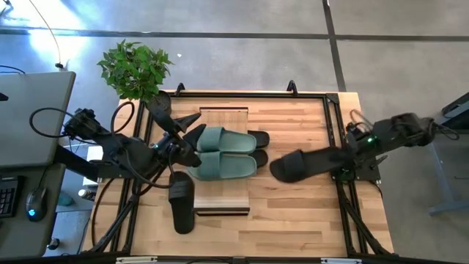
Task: Pick and place slides into the shelf
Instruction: Put the black slipper under the shelf
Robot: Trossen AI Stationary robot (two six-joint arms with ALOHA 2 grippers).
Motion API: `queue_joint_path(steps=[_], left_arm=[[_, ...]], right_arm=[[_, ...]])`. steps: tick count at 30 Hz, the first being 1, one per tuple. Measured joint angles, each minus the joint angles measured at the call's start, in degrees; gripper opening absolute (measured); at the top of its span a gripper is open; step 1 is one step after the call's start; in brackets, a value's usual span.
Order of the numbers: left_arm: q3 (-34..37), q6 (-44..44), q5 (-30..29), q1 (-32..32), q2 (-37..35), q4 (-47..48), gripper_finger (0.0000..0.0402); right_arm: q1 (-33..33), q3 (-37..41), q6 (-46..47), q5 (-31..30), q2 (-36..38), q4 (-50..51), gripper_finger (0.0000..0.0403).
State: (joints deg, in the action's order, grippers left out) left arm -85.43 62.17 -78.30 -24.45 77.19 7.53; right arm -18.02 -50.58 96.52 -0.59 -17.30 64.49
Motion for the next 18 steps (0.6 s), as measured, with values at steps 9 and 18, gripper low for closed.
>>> queue_joint_path(steps=[9,18], left_arm=[[0.0,-1.8,-1.05,0.04,0.0,1.88,0.0154],[0.0,-7.42,-1.93,0.04,0.0,10.61,0.0154]], right_arm=[[-0.04,19.56,0.96,5.3,4.26,-24.23,0.0035],[-2.65,33.3,4.06,0.14,9.58,-29.63,0.0035]])
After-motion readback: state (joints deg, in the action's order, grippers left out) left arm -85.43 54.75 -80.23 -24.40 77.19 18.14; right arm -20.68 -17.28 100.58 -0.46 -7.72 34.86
